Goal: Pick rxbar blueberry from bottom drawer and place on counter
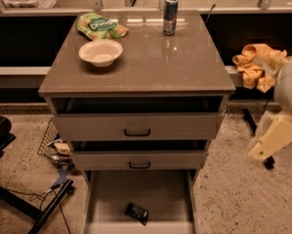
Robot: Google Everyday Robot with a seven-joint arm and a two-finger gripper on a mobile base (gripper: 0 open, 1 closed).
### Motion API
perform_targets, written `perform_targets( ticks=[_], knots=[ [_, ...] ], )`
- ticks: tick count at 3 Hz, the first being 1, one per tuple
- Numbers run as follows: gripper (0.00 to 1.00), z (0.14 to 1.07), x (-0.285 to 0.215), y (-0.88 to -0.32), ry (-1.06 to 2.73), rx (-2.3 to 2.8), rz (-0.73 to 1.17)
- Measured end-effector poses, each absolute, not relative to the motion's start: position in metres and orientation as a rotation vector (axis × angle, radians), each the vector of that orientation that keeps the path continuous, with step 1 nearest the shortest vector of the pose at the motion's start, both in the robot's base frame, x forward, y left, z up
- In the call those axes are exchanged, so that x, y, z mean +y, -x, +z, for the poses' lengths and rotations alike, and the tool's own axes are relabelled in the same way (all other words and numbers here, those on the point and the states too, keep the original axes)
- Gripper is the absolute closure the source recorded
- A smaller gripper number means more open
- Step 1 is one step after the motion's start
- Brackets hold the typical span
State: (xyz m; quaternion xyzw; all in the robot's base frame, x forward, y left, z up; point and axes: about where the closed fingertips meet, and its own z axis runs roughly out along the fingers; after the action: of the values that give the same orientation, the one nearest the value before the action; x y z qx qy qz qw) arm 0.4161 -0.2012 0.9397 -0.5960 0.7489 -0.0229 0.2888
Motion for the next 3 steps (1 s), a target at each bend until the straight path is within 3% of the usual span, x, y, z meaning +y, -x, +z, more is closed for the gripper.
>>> perform_targets(
  ticks=[2, 3],
  knots=[
    [0.00, 0.783, -0.178, -0.399, 1.424, 1.900, 0.213],
    [0.00, 0.724, -0.163, -0.415, 1.377, 1.825, 0.233]
  ],
)
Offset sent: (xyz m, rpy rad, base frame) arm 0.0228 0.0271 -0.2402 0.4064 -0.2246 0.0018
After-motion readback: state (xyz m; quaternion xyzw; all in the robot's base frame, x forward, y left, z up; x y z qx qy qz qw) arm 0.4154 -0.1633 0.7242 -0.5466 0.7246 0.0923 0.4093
